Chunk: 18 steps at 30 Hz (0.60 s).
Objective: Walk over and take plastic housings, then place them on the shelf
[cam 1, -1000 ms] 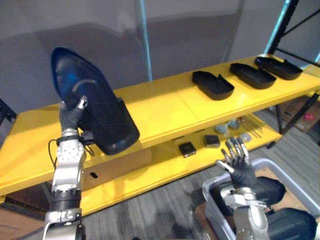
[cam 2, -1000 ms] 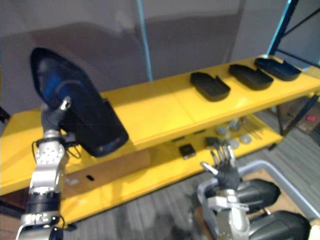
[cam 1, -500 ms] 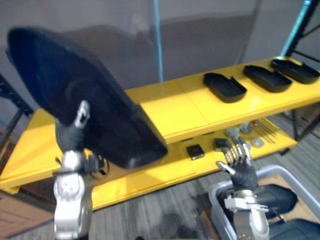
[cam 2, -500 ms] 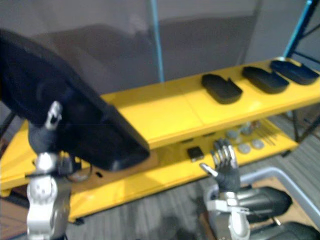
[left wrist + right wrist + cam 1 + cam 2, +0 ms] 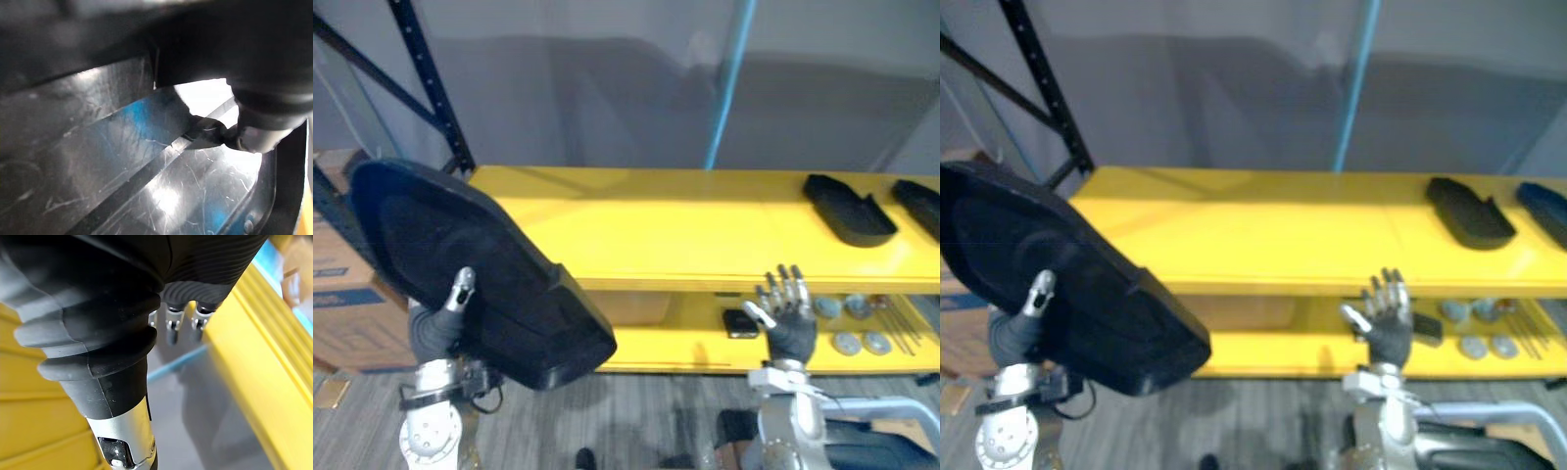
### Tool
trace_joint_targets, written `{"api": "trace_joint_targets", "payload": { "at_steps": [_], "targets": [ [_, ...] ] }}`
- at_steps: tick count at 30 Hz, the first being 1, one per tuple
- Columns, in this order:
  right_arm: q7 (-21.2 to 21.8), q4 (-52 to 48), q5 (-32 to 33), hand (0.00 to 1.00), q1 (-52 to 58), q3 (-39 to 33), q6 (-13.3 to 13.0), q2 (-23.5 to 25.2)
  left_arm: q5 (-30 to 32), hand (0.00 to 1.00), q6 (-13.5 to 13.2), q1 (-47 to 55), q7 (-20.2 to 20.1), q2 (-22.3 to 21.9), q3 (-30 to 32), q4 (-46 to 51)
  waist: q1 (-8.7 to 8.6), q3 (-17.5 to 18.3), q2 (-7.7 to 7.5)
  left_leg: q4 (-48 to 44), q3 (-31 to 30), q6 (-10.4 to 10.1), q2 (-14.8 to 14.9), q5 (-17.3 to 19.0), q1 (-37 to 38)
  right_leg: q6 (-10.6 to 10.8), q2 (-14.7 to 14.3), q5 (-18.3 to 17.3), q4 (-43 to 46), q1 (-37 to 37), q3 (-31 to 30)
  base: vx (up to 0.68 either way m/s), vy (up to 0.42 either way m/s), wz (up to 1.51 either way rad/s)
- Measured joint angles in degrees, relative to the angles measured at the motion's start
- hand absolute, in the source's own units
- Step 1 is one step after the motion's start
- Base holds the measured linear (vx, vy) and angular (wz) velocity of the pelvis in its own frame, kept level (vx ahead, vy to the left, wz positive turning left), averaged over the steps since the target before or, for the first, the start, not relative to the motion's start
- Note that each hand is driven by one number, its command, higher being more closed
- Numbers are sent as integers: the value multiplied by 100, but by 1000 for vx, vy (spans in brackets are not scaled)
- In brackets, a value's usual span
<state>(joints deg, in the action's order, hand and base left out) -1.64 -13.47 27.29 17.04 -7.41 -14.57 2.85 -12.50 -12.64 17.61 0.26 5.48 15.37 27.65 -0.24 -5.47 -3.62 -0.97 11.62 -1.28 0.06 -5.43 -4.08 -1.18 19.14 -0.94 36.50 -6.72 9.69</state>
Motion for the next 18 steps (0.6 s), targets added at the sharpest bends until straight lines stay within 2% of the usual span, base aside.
{"api": "trace_joint_targets", "payload": {
  "at_steps": [1, 2, 3, 4, 5, 8, 10, 11, 14, 16, 18],
  "targets": [
    [-1, -49, 2, 0, -41, -59, -32, 23, -14, 100, -21, -24, 18, 59, 30, 13, 69, -138, 7, -1052, -50, 261, 33, 718, -239, 71, -26, -34, 423, -111, -232, 122, 109, -1],
    [21, -69, 0, 0, -58, -93, -58, 10, -18, 100, -20, -21, 25, 65, 33, -11, 96, -200, 24, -1242, -64, 257, 85, 974, -254, 136, -51, -44, 540, -140, -321, 140, -21, -16],
    [32, -77, 3, 0, 0, -98, -38, 23, -21, 100, 32, 29, 48, 68, 26, -62, 70, -165, 25, -1251, -94, 252, 129, 1024, -178, 281, -185, -119, 466, -100, -494, 31, 76, -5],
    [48, -207, 3, 0, 65, -155, -71, 24, -75, 100, 21, 40, 80, 75, 14, -62, 46, -142, 78, -1136, -164, 251, 254, 1022, -198, 467, -536, -480, 21, -92, -556, 22, 68, 0],
    [57, -246, 3, 0, 61, -186, -85, 24, -96, 100, 21, 43, 82, 77, 14, -64, 49, -142, 78, -1059, -171, 247, 283, 1020, -196, 524, -660, -596, -217, -95, -534, 10, 56, 2],
    [65, -502, 4, 0, 65, -332, -162, 12, -93, 100, 16, 128, 111, 69, -49, -73, 38, -139, 73, -729, -202, 129, 268, 944, -132, 560, -1130, -666, -1533, 132, -479, 22, -26, 4],
    [63, -607, 7, 0, 64, -397, -171, 8, -86, 100, 13, 310, 131, 44, -62, -71, 63, -95, 0, -728, -143, 83, 98, 904, -78, 468, -1166, -704, -2072, 361, -370, 68, -92, 4],
    [30, -579, 7, 0, 62, -453, -167, -55, -40, 100, 26, 339, 133, -75, -90, -117, 69, -34, -1, -748, -150, 74, 49, 880, -74, 575, -1131, -733, -2225, 423, -286, 84, -110, 6],
    [-112, -578, 3, 0, 62, -543, -165, -176, 1, 100, -1, 436, 135, -376, -164, -74, 111, 93, 212, -562, -161, 17, 162, 690, -71, 533, -1262, -604, -2613, 523, -182, 117, -107, 6],
    [-135, -580, 3, 0, 15, -574, -164, -190, 1, 100, -31, 434, 136, -396, -184, -22, 141, 137, 284, -436, -137, 2, 236, 662, 23, 533, -1376, -415, -2966, 712, -175, 162, -111, -7],
    [-152, -583, 1, 0, 15, -621, -165, -189, 0, 100, -81, 420, 137, -392, -219, 133, 128, 170, 278, -339, -108, -28, 283, 643, 102, 530, -1446, -293, -3187, 877, -180, 170, -102, -12]
  ]
}}
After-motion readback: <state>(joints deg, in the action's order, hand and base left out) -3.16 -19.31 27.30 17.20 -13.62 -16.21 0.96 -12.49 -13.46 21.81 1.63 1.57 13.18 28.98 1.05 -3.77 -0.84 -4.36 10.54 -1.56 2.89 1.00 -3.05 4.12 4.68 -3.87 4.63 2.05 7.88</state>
